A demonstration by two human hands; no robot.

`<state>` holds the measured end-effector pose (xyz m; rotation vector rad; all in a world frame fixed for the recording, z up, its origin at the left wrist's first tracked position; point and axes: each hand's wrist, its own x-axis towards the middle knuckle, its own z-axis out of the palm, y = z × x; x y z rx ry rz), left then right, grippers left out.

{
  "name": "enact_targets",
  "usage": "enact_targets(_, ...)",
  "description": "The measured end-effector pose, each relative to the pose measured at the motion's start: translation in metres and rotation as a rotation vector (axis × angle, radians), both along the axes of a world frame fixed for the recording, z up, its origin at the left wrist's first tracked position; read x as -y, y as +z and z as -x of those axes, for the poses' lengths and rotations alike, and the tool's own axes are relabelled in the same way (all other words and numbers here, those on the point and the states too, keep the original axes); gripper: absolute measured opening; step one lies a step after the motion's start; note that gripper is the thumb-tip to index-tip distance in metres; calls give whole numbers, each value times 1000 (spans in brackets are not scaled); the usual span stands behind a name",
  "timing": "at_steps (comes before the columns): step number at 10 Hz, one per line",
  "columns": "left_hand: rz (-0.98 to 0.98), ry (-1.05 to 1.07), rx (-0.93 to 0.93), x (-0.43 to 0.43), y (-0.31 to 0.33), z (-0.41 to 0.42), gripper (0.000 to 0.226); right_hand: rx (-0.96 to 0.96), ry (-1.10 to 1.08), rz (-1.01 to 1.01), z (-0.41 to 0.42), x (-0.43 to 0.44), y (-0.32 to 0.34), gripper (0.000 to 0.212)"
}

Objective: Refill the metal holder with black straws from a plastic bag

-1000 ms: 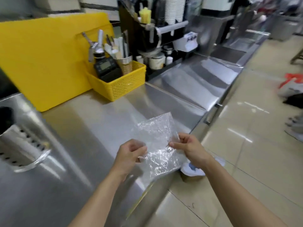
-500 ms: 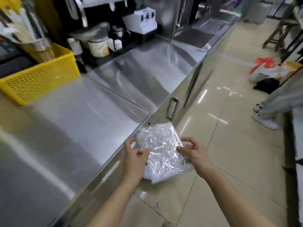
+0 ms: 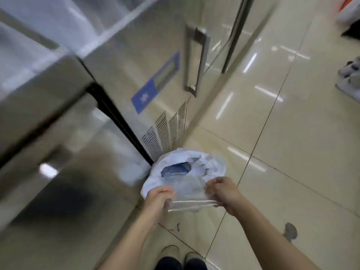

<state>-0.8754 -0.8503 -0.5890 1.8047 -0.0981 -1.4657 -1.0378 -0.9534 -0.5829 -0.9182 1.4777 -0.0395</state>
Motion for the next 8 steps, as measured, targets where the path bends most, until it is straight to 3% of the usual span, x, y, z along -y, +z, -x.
enact_targets(1,22,110,-88,24,-68,-11,3,-10,50,-7,-14,29,-63,14)
enact_targets(2,48,150,-186,49,-120,-20,18,-35,113,15,-31,55,-121,20)
enact_targets(3,-50,124,-85,70,-159,-25,20,-101,205,90,-47,70,-162,27)
enact_targets(4,-107,-3,115,85,-204,-28,29,-154,312,242,-62,79,-211,17)
enact_targets(5,-185,-424,429,99,-230,-30,35,-378,655,407,-72,79,-237,15)
enact_targets(6,-245,-818,649,107,-229,-27,30,-507,880,420,-75,73,-240,39)
enact_targets(7,-274,-937,800,110,-213,-29,27,-586,1033,550,-74,69,-218,35)
enact_targets(8,-252,-834,817,100,-170,-28,42,-569,959,747,-65,63,-179,27)
